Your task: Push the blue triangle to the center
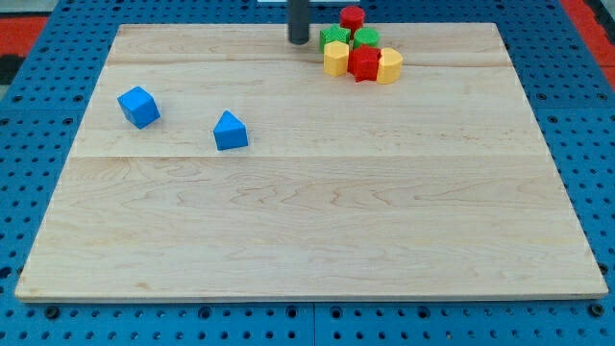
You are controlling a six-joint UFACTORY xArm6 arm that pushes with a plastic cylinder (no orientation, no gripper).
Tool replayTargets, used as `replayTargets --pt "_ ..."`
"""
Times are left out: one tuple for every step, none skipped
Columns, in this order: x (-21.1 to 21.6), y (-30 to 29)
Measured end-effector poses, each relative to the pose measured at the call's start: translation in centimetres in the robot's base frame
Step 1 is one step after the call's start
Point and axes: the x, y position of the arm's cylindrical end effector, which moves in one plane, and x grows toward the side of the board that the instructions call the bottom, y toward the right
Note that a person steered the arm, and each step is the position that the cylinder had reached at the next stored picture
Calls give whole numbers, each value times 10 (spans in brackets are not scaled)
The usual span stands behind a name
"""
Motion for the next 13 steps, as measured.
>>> replayTargets --pt "50 -38" --pt "104 -74" --pt "133 -83" --pt "167 -84" --pt "187 -72" --pt "193 -57" --pt "210 -43" --pt "226 -30" --pt "217 -8" --pt "210 11" --pt "210 40" --pt "204 67" --pt "198 73"
